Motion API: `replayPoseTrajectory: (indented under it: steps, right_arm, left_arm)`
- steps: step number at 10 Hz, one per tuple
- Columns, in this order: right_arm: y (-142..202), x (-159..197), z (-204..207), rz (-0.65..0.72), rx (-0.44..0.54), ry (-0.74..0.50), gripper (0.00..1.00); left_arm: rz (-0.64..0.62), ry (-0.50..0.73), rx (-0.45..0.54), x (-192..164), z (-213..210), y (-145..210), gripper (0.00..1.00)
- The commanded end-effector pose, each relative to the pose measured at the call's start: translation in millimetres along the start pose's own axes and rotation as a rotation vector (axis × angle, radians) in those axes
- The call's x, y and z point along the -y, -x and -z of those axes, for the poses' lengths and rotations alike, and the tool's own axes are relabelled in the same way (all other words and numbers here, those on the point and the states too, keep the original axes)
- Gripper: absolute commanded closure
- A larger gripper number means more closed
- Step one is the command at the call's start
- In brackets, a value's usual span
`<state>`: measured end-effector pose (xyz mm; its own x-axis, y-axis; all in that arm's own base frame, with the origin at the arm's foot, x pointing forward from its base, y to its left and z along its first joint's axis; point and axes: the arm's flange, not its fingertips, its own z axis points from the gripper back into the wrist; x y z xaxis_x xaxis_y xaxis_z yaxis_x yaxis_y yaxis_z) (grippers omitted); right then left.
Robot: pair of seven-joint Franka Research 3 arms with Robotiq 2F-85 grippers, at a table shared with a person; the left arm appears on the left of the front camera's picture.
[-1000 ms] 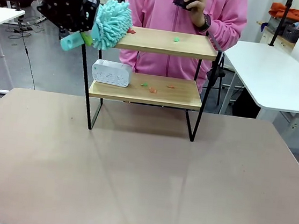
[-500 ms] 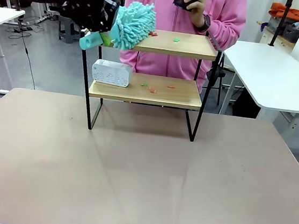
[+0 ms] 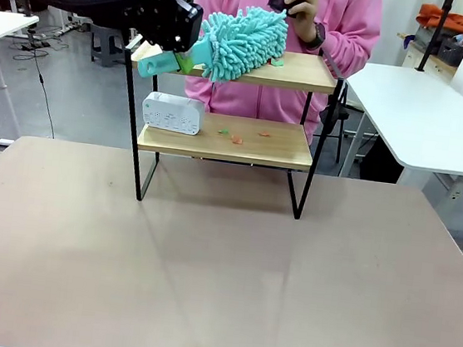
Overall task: Clean the shelf.
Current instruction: Clean the specific tier of the Shelf with the Duster once objects are removed.
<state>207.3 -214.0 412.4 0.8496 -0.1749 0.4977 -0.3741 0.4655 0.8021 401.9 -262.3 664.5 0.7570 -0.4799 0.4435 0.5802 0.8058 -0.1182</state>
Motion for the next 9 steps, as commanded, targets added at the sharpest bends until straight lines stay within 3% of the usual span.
replayPoseTrajectory:
  steps: [1,5,6,8,9]
  right_arm:
    - [-3.1,-0.9,-0.2,-0.027,0.018,-0.013,0.0]
    - [-3.1,-0.9,-0.2,-0.027,0.018,-0.013,0.0]
    - [-3.1,-0.9,-0.2,-0.027,0.018,-0.013,0.0]
    - [-3.1,-0.9,-0.2,-0.027,0.018,-0.013,0.0]
    - [-3.1,-0.9,-0.2,-0.027,0.018,-0.013,0.0]
  left_arm:
    - [0.081,0.036,-0.028,-9.9,-7.2,2.7,0.88]
    - [0.289,0.176,-0.052,-18.8,-29.2,17.9,0.88]
    - [0.376,0.241,-0.086,-20.6,-32.1,24.2,0.88]
    - [0.537,0.251,-0.18,-27.7,-35.0,39.4,0.88]
    - [0.568,0.293,-0.199,-34.0,-40.5,43.7,0.88]
